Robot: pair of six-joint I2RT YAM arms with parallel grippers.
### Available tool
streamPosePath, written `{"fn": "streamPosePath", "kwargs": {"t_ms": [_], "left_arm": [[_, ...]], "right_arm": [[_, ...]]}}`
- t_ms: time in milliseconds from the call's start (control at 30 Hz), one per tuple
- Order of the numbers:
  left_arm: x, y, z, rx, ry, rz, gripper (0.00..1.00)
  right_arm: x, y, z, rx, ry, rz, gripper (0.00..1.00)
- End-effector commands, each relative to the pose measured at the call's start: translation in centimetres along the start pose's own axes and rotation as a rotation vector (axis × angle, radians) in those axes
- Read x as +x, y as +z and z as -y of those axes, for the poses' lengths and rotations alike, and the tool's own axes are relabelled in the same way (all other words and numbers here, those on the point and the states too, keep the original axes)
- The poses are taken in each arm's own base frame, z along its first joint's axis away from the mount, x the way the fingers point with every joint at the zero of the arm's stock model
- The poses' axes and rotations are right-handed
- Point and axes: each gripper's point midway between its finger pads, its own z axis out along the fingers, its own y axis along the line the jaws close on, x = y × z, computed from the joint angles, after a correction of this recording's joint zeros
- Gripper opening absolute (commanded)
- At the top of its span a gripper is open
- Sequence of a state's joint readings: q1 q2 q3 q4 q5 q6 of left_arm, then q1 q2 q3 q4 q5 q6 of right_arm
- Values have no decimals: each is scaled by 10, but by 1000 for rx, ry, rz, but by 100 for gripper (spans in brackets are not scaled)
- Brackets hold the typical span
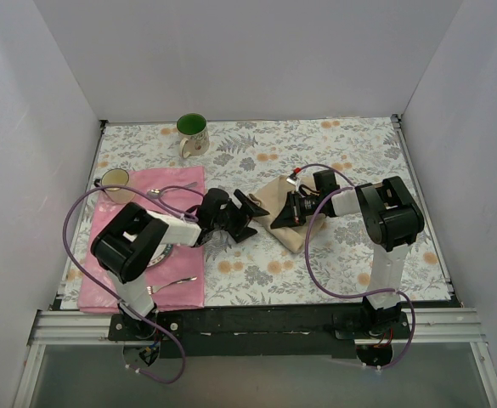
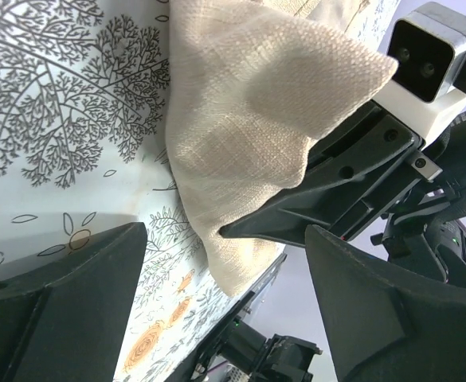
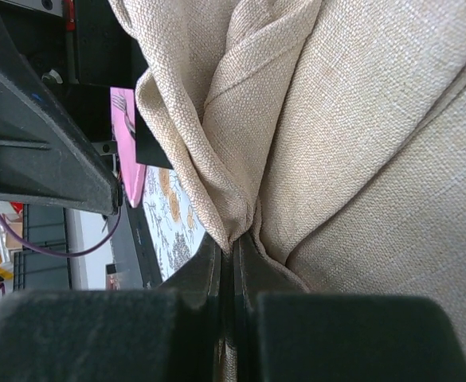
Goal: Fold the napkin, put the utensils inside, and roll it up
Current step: Roll the napkin with the utensil
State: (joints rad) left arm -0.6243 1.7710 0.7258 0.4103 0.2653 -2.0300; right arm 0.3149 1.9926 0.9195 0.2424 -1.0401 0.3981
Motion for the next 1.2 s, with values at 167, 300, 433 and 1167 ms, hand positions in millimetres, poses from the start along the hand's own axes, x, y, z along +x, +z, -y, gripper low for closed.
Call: {"fn": "streamPosePath", "kwargs": {"t_ms": [167, 300, 433, 1167], "left_arm": [[-8, 15, -19, -19, -129, 17, 77], [-10, 23, -23, -24, -150, 23, 72], [-13, 29, -27, -33, -153, 31, 68], [-24, 44, -28, -119, 9, 52, 62]], "right_arm": [[-4, -7, -19, -64, -21, 0, 1], [-4, -7, -22, -74, -16, 3, 1], [-5, -6, -22, -76, -21, 4, 1], [9, -4, -6, -63, -17, -46, 1]]}}
